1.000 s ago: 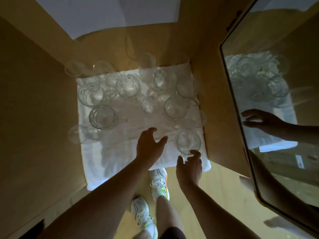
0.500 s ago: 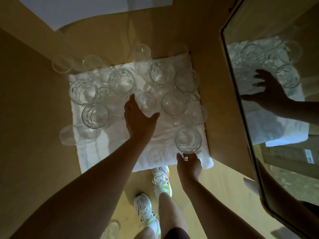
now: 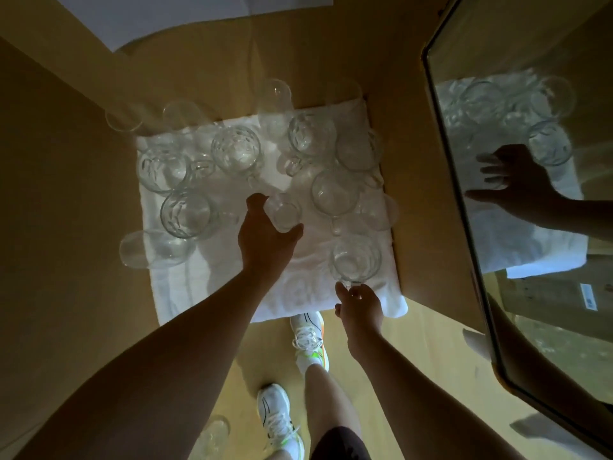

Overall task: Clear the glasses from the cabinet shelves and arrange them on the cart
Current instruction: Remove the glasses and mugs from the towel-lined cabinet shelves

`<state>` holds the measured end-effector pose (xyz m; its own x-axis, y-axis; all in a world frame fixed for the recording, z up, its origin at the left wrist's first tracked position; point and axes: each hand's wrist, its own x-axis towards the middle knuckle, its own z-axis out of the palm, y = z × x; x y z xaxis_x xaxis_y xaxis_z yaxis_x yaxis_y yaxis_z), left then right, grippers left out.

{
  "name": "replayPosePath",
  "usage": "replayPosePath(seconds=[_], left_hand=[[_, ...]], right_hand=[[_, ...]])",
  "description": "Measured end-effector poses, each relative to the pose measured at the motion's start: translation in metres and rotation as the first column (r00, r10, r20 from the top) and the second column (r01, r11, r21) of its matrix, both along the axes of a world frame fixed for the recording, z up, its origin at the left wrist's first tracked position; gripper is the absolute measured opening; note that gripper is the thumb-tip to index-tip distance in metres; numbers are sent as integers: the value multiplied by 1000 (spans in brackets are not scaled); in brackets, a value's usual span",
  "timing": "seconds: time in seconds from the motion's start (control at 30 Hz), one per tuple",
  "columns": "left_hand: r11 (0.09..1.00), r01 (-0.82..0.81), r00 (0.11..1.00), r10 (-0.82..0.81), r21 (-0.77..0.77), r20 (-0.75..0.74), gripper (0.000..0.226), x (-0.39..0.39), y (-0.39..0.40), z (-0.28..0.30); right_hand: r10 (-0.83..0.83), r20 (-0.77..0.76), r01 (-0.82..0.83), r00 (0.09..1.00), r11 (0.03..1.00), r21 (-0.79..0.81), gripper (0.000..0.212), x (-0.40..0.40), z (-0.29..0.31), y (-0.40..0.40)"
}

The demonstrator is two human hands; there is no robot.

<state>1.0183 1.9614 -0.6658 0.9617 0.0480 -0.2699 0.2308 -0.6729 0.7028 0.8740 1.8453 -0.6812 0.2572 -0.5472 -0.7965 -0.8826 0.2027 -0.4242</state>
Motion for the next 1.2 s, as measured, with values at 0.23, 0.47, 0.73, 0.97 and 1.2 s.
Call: replayPosePath(seconds=[0.23, 0.47, 0.73, 0.97, 1.2], left_hand=[[998, 45, 999, -45, -40, -2, 63, -24, 29, 36], [973, -57, 998, 50, -222, -37, 67, -51, 68, 105], [884, -77, 996, 90, -461, 7, 67, -97, 106, 230], [761, 24, 985, 92, -649, 143, 79, -146, 119, 346], [718, 108, 975, 60, -688, 215, 67, -192, 125, 425]], right_hand=[[83, 35, -84, 996, 996, 38, 43, -4, 27, 13], [244, 134, -235, 960, 969, -82, 46, -18, 91, 33], [277, 335, -207, 901, 951, -229, 52, -59, 206, 60], [315, 516, -156, 797, 932, -328, 51, -102, 318, 76], [325, 589, -80, 740, 912, -403, 55, -160, 393, 72]])
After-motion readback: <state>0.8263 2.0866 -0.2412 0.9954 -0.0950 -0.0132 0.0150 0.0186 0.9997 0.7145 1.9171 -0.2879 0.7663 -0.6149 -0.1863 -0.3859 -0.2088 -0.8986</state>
